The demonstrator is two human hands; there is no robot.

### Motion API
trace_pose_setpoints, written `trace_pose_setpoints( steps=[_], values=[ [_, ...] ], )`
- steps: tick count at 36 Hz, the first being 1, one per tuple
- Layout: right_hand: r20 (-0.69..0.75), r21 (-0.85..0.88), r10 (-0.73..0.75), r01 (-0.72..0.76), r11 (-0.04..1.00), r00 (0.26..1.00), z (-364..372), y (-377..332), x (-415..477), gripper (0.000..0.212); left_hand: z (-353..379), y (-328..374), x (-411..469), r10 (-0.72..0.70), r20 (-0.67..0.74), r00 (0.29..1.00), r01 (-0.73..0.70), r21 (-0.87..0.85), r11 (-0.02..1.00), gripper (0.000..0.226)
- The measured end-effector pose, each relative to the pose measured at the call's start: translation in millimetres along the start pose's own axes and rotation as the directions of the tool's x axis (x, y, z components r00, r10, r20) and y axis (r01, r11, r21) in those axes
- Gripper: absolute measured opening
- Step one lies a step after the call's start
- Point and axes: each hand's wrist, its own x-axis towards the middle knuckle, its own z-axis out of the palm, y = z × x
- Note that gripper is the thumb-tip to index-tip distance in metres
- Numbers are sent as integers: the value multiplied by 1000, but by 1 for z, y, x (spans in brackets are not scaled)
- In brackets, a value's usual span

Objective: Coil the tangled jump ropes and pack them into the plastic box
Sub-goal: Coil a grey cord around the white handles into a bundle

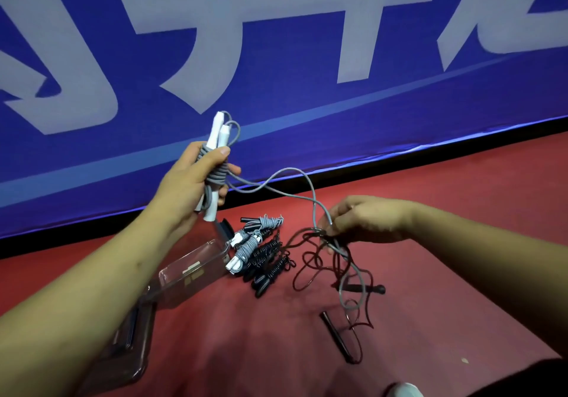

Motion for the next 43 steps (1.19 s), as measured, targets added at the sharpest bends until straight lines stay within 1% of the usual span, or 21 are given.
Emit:
trace_pose_setpoints(
  steps=[1,3,5,7,10,13,16,19,21,23,26,29,31,33,34,35,37,38,39,41,43],
  values=[
    [27,3,-8,8,1000,1000,-1,-3,-1,18,-1,0,1,2,-19,1000,-2,-12,1000,10],
    [37,-173,-5,11,985,999,-5,-5,-4,19,-3,2,3,17,-72,997,-18,-7,1000,11],
    [10,-470,32,-24,882,999,-7,-5,-7,25,-7,3,4,46,-137,990,-43,25,999,11],
    [-9,-649,115,-93,755,993,-7,-2,-8,24,-11,4,5,65,-194,979,-55,55,997,11],
    [-75,-718,165,-168,675,984,-5,3,-4,26,-14,1,4,102,-219,970,-69,155,986,12],
    [-166,-733,52,-159,661,985,-6,-2,-1,20,-9,-2,0,139,-117,983,-92,339,936,17],
    [-259,-638,-88,-102,763,962,-3,-9,2,14,1,-7,-5,122,48,991,-130,483,866,18],
    [-419,-299,-138,7,954,897,2,-12,5,11,5,-12,-6,119,79,990,-142,650,746,27],
    [-566,-94,-120,80,992,815,0,-11,8,10,4,-14,-5,90,46,995,-97,695,712,30],
    [-707,70,-57,150,986,705,-8,-8,9,15,2,-18,-5,44,6,999,-32,780,625,30],
    [-815,125,24,136,983,578,-20,-1,6,21,-5,-31,-5,-4,-38,999,37,929,368,31],
    [-822,207,19,268,941,569,-25,2,1,22,-10,-46,-6,-95,-56,994,69,988,135,32],
    [-832,291,21,402,868,555,-28,-3,-3,23,-15,-53,-7,-129,-79,988,86,995,45,33],
    [-857,296,42,425,856,513,-30,-6,-3,25,-20,-57,-8,-164,-105,981,106,994,-4,38],
    [-867,268,42,394,879,496,-30,-5,-2,25,-21,-58,-8,-191,-106,976,110,994,8,39],
    [-869,211,28,318,924,494,-30,-2,-1,24,-22,-58,-8,-226,-95,970,113,991,70,38],
    [-830,-17,-14,0,1000,558,-25,7,1,11,-16,-56,-9,-288,-19,958,123,930,347,30],
    [-793,-135,-1,-175,975,610,-23,11,1,12,-10,-53,-9,-297,42,954,119,856,503,28],
    [-763,-225,37,-319,921,645,-20,14,2,31,-4,-49,-10,-288,109,951,103,770,630,27],
    [-683,-257,117,-387,886,721,-11,13,2,61,11,-36,-13,-238,220,946,56,614,787,23],
    [-543,-259,94,-273,927,834,0,7,4,73,24,-21,-17,-204,315,927,47,442,896,18]
  ],
)
